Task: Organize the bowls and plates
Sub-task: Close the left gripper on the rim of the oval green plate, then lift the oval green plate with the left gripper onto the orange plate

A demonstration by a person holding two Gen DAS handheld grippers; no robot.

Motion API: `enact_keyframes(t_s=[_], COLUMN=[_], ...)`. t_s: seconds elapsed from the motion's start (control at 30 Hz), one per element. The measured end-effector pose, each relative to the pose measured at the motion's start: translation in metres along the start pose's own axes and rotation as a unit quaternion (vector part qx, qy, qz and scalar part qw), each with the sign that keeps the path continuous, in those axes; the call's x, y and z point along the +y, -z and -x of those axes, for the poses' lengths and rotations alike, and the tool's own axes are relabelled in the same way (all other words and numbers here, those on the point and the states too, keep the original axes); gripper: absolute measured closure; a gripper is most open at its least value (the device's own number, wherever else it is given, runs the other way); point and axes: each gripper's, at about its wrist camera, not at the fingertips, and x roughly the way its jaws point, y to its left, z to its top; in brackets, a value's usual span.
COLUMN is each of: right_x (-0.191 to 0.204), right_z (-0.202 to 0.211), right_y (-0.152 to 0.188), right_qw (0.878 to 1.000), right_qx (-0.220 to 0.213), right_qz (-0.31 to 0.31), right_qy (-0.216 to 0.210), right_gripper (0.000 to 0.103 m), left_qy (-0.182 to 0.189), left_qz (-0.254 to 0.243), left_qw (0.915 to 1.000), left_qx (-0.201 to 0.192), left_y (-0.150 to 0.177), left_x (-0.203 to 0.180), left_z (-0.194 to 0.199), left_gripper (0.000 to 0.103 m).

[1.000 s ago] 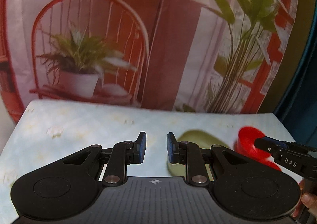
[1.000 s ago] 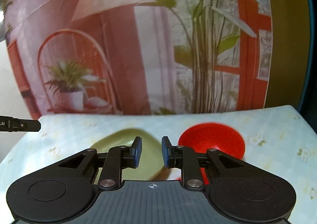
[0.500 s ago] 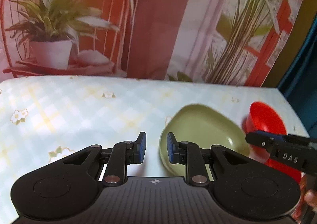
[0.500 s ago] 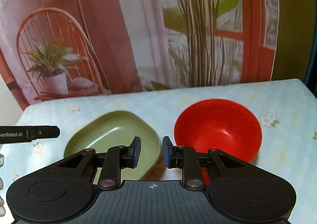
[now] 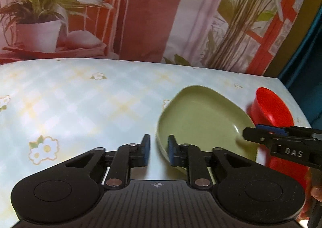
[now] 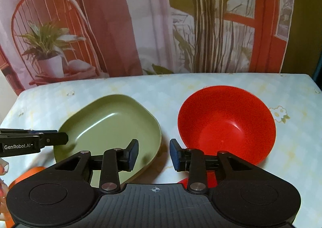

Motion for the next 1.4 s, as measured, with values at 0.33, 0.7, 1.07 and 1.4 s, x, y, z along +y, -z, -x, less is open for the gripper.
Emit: enact_keyframes(t_s=[0.33, 0.7, 1.07, 1.4], right_x=[0.009, 0.012, 0.019, 0.032], right_z=[-0.001, 0.028, 0.076, 0.116], right_y=[0.0, -0.008, 0.005, 0.046], right_qw=[1.0, 0.999, 0.994, 0.99], right_qx=[0.004, -0.047, -0.084, -0.1], right_qz=[0.012, -0.005, -0.02, -0.012], right_qy=[-0.005, -0.026, -0.064, -0.1], right_gripper=[0.082, 0.085, 0.085, 0.085], left_qy=[-0.008, -0.017, -0.036, -0.043], left_qz=[-0.013, -0.024, -0.036, -0.03], left_qw=[0.9998, 0.9984, 0.9969, 0.9964], left_qx=[-0.009, -0.049, -0.06, -0.066], left_y=[0.0, -0.011, 0.008, 0.045], left_x=[-0.004, -0.011, -0.02, -0.015], left_z=[0.007, 0.043, 0.1, 0.149], left_gripper=[0.092, 0.092, 0.092, 0.092])
